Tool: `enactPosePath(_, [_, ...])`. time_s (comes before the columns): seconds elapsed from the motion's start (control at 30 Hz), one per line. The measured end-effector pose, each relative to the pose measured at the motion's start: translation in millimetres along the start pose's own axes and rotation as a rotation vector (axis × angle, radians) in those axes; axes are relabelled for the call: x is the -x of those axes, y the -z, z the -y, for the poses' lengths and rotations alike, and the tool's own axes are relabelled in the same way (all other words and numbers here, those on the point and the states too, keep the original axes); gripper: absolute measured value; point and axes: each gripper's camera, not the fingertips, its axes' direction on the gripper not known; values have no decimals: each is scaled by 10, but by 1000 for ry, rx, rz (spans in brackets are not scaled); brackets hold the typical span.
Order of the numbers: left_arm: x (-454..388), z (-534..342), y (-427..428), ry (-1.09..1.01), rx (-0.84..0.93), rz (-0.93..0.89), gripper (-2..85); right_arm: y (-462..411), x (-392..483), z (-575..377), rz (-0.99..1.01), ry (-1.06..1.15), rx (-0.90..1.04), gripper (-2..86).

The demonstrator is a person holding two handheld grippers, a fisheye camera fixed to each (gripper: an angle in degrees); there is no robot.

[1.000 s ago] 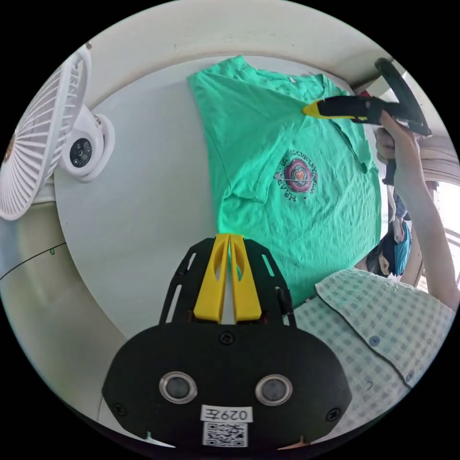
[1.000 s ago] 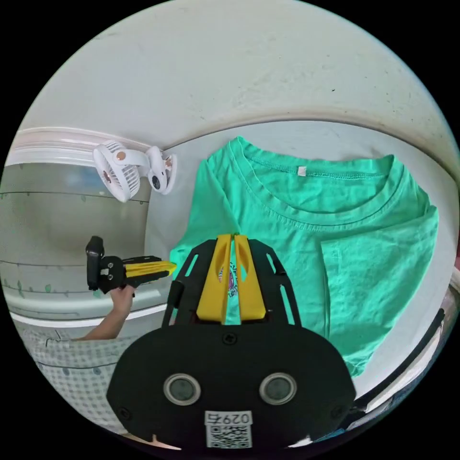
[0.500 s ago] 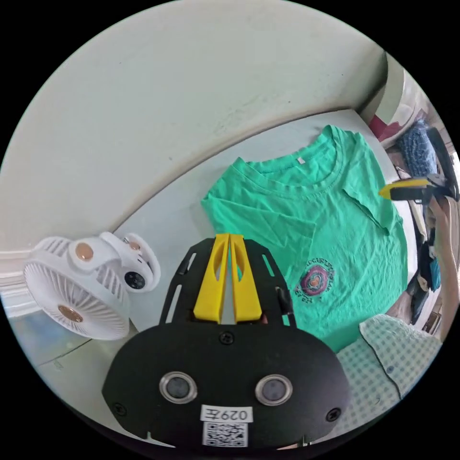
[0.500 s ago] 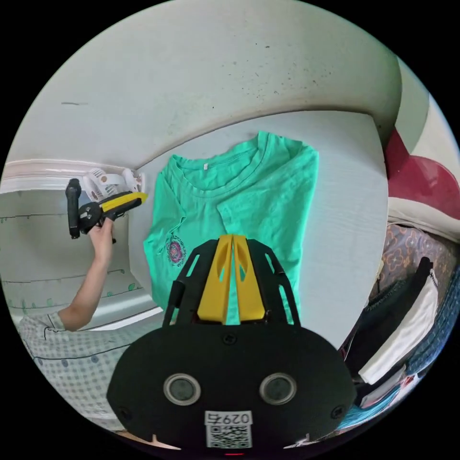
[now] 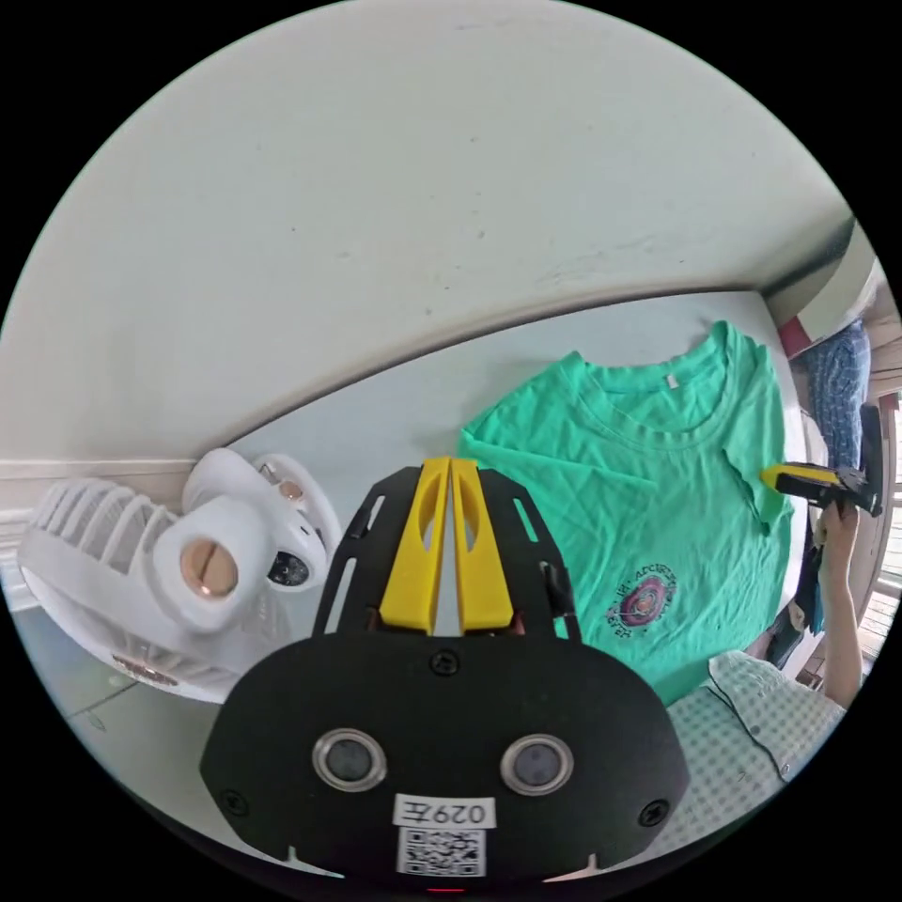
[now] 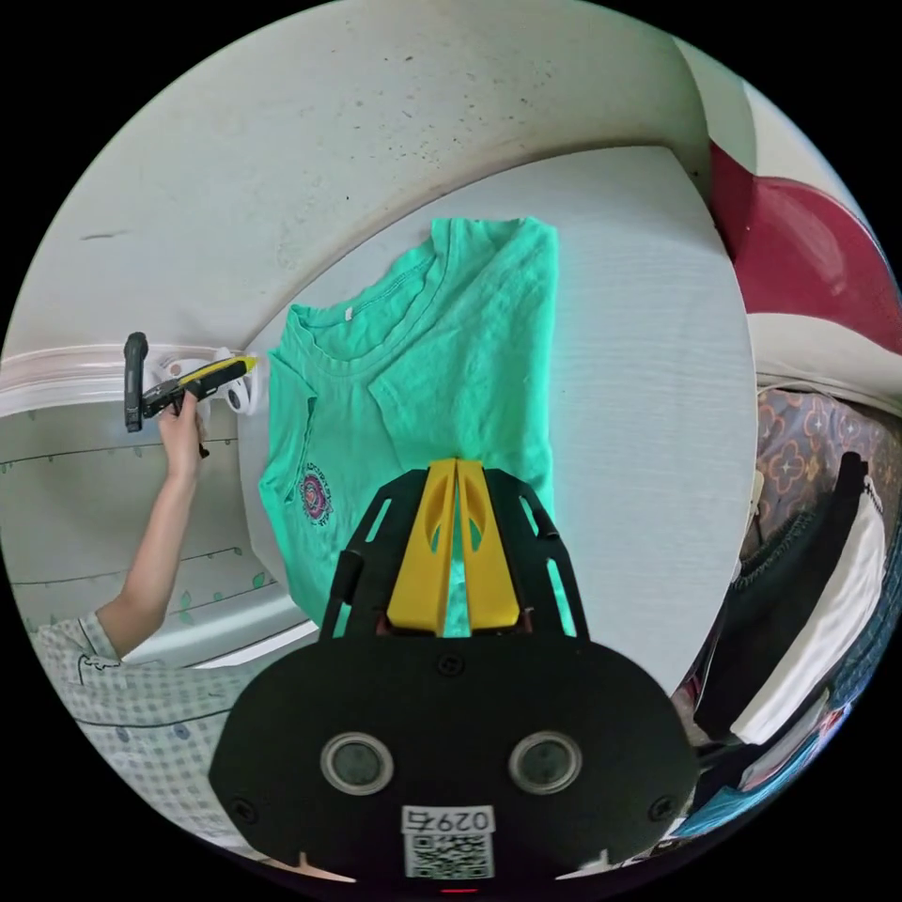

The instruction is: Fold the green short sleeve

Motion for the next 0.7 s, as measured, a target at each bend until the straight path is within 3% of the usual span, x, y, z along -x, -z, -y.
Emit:
enactPosePath(0.13, [-188, -355, 154, 3, -9, -107, -10, 31, 268, 45, -128, 59, 51, -3])
enactPosePath(0.23, [-356, -586, 5, -24, 54, -160, -10, 225, 503, 15, -258, 114, -40, -4])
enactPosePath(0.33, [-511, -580, -345, -98, 194, -79, -10, 52, 564, 164, -325, 147, 83, -5])
enactPosePath(0.53, [-538, -342, -370, -144, 75, 136, -10, -20, 666, 301, -396, 177, 64, -5])
enactPosePath(0.7, [-360, 67, -459, -170, 99, 216, -10, 25, 725, 700, -434, 127, 51, -6])
